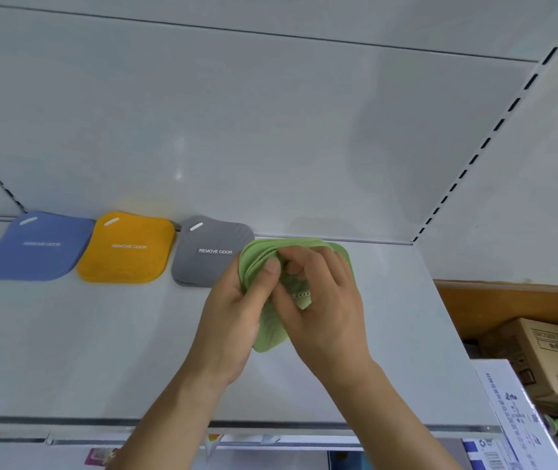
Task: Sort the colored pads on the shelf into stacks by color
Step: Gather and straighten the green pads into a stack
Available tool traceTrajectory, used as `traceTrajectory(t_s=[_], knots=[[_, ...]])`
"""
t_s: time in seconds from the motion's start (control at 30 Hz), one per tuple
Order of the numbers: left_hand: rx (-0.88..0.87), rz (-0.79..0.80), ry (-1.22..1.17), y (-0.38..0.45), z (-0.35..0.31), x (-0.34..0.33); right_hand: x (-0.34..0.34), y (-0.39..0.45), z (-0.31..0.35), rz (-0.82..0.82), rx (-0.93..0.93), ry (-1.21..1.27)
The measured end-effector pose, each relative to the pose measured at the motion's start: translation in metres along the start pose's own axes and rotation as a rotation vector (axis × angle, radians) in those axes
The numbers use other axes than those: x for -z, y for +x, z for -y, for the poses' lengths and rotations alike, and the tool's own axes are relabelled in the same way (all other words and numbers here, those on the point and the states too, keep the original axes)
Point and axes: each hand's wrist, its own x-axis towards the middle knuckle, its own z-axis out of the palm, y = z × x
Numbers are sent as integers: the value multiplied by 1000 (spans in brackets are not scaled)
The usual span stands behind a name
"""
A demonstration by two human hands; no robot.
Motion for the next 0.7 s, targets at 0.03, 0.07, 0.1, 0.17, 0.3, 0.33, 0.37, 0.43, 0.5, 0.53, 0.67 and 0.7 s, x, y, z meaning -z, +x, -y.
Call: traceTrajectory(t_s=[0.03,0.07,0.1,0.17,0.3,0.33,0.37,0.43,0.5,0.53,0.67,0.7], knots=[[2,-5,-5,1,0,0,0,0,-1,0,-1,1],[8,-17,-16,2,0,-1,-1,0,-1,8,4,8],[19,-37,-30,2,-1,-1,0,0,-2,30,18,23],[42,-92,-60,2,-1,1,3,-1,-8,94,48,58],[34,-179,-72,7,0,13,13,-1,-43,49,-161,-2],[35,-205,-87,9,1,17,12,-1,-54,76,-217,-72],[38,-230,-107,10,1,20,8,-3,-64,148,-237,-141],[37,-260,-113,10,1,23,-2,-9,-73,332,-193,-219],[35,-273,-98,9,2,25,-11,-13,-74,435,-130,-278],[37,-277,-91,8,2,26,-13,-13,-76,448,-125,-302],[43,-296,-90,6,3,31,-18,-12,-83,433,-120,-342],[48,-303,-98,5,2,31,-19,-12,-84,430,-111,-341]])
